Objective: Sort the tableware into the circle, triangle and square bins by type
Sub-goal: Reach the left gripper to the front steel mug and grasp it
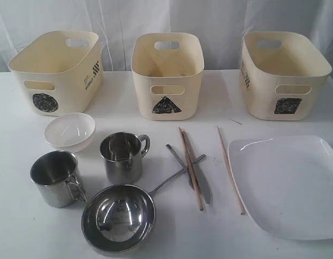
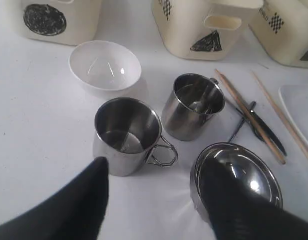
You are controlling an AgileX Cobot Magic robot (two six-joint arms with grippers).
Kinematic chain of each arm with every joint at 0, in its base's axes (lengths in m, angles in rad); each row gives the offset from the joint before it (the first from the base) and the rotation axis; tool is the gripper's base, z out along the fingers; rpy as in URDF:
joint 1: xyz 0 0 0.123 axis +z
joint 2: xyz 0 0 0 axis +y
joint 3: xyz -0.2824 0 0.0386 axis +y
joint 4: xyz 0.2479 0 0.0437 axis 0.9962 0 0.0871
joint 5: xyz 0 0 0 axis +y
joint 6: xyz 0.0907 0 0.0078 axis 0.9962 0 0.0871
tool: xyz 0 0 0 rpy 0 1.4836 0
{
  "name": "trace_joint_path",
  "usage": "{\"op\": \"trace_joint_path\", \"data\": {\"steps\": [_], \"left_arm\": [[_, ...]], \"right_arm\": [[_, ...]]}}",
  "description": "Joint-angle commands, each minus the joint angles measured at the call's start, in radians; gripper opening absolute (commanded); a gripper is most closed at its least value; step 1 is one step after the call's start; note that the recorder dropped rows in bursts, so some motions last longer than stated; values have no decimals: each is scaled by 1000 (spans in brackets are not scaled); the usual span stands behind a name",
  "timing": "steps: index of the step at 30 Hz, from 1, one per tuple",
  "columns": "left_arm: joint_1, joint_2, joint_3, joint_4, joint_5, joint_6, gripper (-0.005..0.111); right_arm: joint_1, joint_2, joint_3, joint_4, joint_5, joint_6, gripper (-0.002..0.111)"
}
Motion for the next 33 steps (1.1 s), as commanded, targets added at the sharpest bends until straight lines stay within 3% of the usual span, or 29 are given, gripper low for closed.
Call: {"op": "trace_joint_path", "data": {"steps": [1,8,11,25,33], "left_arm": [[-1,249,-122,27,8,27,70],[-1,901,-520,108,231,81,70],[-1,1024,-600,118,277,99,70],[-8,1232,-617,140,252,145,70],[-120,1301,-617,156,137,153,69]], "right_arm": [[2,-6,7,2,-7,6,0],[2,-6,7,2,-7,6,0],[2,-6,7,2,-7,6,0],[2,-6,7,2,-7,6,0],[2,-6,7,2,-7,6,0]]}}
